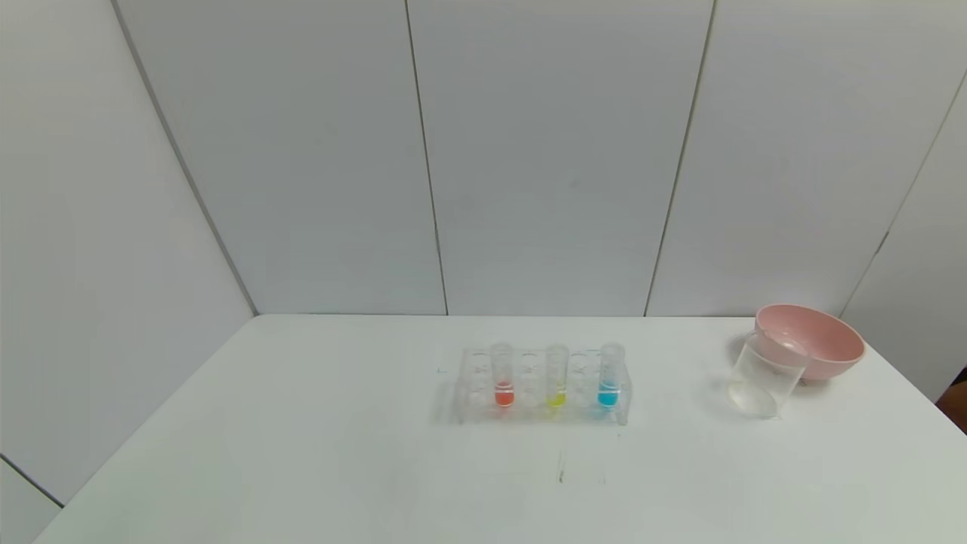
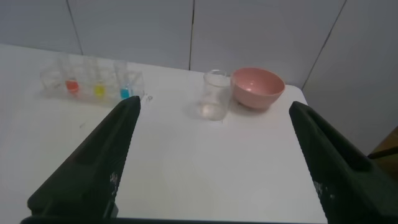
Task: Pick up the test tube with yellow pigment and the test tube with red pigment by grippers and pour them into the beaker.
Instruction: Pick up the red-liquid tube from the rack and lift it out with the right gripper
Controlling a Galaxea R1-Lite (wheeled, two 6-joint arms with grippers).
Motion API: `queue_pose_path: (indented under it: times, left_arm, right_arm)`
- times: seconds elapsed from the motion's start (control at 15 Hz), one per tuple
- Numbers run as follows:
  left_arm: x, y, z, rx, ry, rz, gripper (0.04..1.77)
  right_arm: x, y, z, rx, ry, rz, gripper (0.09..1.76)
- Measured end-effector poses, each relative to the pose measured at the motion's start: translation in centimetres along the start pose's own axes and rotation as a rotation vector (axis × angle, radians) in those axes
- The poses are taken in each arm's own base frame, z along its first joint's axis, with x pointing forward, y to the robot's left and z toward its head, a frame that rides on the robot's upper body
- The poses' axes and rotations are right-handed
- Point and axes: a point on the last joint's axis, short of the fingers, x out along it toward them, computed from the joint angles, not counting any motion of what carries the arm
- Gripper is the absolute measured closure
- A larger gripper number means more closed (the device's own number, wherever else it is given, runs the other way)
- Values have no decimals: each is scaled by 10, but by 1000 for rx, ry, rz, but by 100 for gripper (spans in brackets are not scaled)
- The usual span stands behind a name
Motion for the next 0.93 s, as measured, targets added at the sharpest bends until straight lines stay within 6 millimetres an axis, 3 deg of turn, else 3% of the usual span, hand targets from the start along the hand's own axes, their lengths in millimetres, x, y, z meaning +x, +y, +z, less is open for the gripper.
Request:
queue_pose_path:
  times: [0.2, 0.33, 0.47, 0.67, 0.93]
  left_arm:
    - [0, 0, 0, 0, 0, 0, 5]
    - [0, 0, 0, 0, 0, 0, 5]
    - [0, 0, 0, 0, 0, 1, 5]
    - [0, 0, 0, 0, 0, 1, 5]
    - [0, 0, 0, 0, 0, 1, 5]
  right_arm:
    - [38, -7, 71, 44, -1, 47, 14]
    - [78, -8, 109, 93, -1, 90, 14]
    - [128, -1, 131, 150, 0, 149, 14]
    - [186, 39, 129, 229, 45, 193, 14]
    - [209, 121, 86, 258, 79, 194, 14]
